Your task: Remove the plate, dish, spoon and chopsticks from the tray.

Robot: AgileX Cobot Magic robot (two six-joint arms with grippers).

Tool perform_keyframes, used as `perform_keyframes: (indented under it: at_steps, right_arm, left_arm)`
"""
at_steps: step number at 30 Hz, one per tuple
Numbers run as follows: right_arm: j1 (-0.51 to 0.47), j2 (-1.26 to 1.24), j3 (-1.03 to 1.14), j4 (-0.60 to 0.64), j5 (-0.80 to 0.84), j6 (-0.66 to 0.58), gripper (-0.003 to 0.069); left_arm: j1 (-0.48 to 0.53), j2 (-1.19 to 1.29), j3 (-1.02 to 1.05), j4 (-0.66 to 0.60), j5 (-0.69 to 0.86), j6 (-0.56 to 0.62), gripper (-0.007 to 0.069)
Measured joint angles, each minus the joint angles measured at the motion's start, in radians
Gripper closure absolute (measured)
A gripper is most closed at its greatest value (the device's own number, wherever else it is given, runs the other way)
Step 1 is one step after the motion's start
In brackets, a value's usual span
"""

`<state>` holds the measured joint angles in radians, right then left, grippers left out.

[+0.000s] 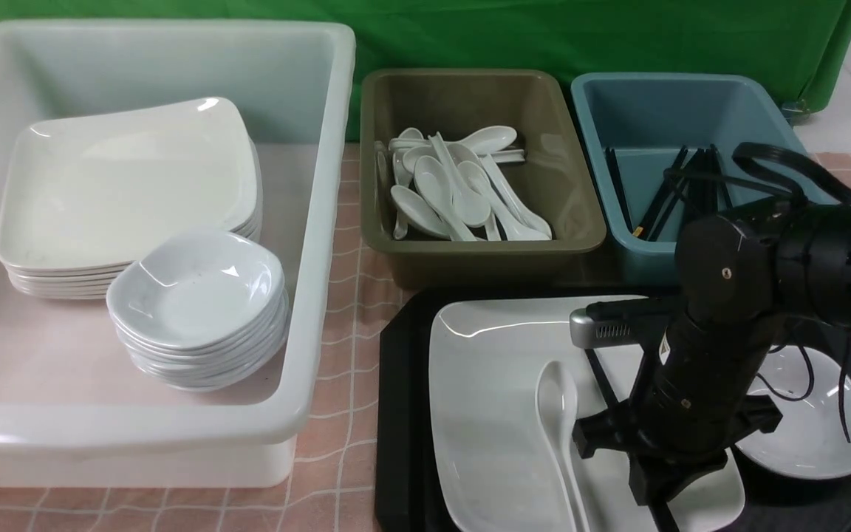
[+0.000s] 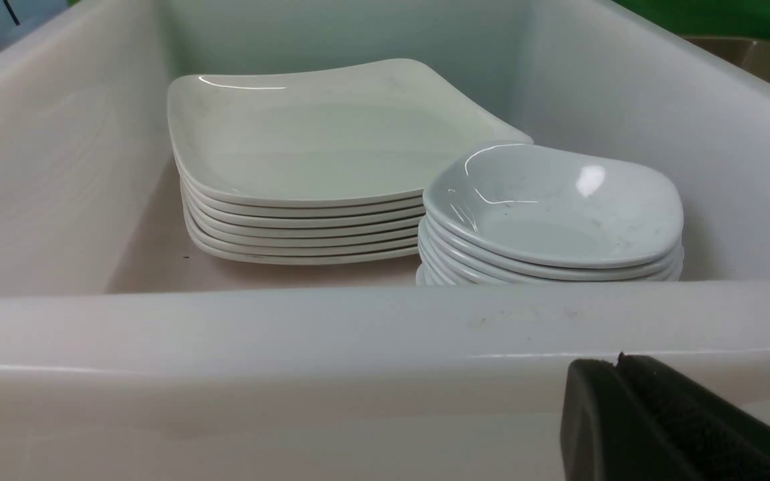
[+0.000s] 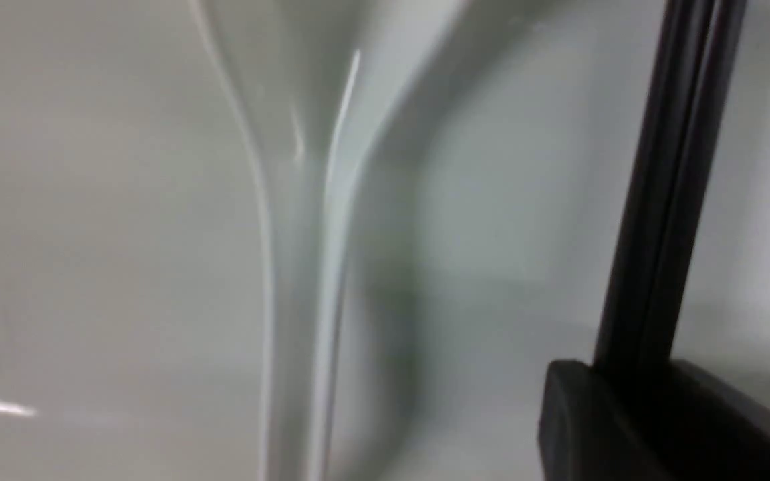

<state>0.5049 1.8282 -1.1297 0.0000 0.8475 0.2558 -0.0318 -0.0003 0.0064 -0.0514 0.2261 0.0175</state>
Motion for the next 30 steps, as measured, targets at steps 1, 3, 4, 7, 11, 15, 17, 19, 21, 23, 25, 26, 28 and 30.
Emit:
perform_keyframes:
  at_steps: [1,3,4,7,11,15,17,19,21,23,25,26,28,30]
  right_arm:
    - [0.000,-0.011,0.000,0.000,0.011,-0.003,0.0491]
    - [0.000,-0.049,0.000,0.000,0.041,-0.008,0.0491]
    - [0.000,-0.059,0.000,0.000,0.044,-0.009,0.0491]
    - [0.000,-0.171,0.000,0.000,0.088,-0.031,0.0491]
    - [-0.004,-0.317,-0.011,-0.037,0.069,-0.055,0.0491]
    - [-0.074,-0.378,-0.083,-0.081,-0.024,-0.059,0.0491]
    - [-0.126,-0.373,-0.132,-0.088,-0.094,-0.061,0.0491]
    - [-0.210,-0.349,-0.179,-0.095,-0.255,-0.062,0.0491]
    - [-0.265,-0.312,-0.201,-0.098,-0.412,-0.063,0.0491]
    - [-0.310,-0.267,-0.208,-0.099,-0.571,-0.063,0.0491]
    - [-0.347,-0.206,-0.209,-0.099,-0.728,-0.063,0.0491]
    - [-0.362,-0.170,-0.209,-0.099,-0.795,-0.063,0.0491]
    - [-0.376,-0.118,-0.209,-0.099,-0.889,-0.063,0.0491]
    - [-0.390,-0.040,-0.209,-0.099,-0.982,-0.063,0.0491]
  left_arm:
    - [0.000,0.000,0.000,0.000,0.000,0.000,0.0620]
    - [0.000,0.000,0.000,0.000,0.000,0.000,0.0620]
    - [0.000,0.000,0.000,0.000,0.000,0.000,0.0620]
    - [0.000,0.000,0.000,0.000,0.000,0.000,0.0620]
    - [0.000,0.000,0.000,0.000,0.000,0.000,0.0620]
    - [0.000,0.000,0.000,0.000,0.000,0.000,0.0620]
    - [0.000,0.000,0.000,0.000,0.000,0.000,0.0620]
    - [0.000,0.000,0.000,0.000,0.000,0.000,0.0620]
    - [0.000,0.000,0.000,0.000,0.000,0.000,0.0620]
    - [0.000,0.000,0.000,0.000,0.000,0.000,0.0620]
    - [0.000,0.000,0.000,0.000,0.000,0.000,0.0620]
    - [0.000,0.000,0.000,0.000,0.000,0.000,0.0620]
    - [0.000,0.000,0.000,0.000,0.000,0.000,0.0620]
    - [0.000,0.000,0.000,0.000,0.000,0.000,0.0620]
